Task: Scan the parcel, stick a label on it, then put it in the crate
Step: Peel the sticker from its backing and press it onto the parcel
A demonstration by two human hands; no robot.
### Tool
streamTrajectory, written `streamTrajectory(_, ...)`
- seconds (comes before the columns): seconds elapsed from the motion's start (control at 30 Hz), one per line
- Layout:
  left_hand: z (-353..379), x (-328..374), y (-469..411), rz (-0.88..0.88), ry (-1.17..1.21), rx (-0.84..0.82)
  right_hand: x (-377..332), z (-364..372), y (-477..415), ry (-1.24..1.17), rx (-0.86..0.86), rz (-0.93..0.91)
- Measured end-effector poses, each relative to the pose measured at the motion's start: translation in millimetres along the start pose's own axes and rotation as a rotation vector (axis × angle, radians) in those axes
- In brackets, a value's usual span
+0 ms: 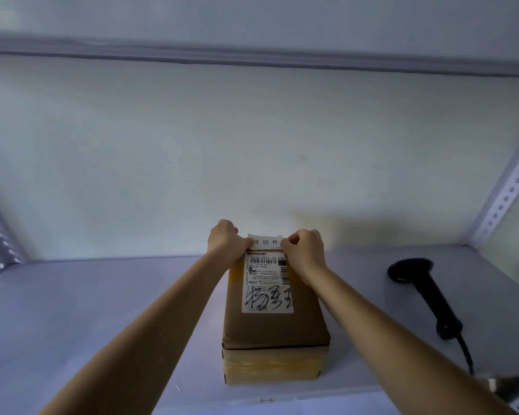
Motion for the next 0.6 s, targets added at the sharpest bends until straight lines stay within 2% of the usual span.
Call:
streamTrajectory(0.37,1.7,7.1,1.1,0.048,-0.108,0.016,-9.7,-4.3,4.1,0.088,0.014,-0.070)
streamTrajectory(0.6,-2.1,10.2,6.6,0.093,-0.128,0.081,-12.5,-4.0,4.2,0.140,0.057,-0.101)
Point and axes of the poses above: each hand's wrist, its own y-axis away from the middle knuckle, its own z-axis out of the palm, x = y × z, the point moved 10 cm from there along -y, towards the middle knuckle, and after that the axes turned 4 degrees about x, right-handed, at the moved point
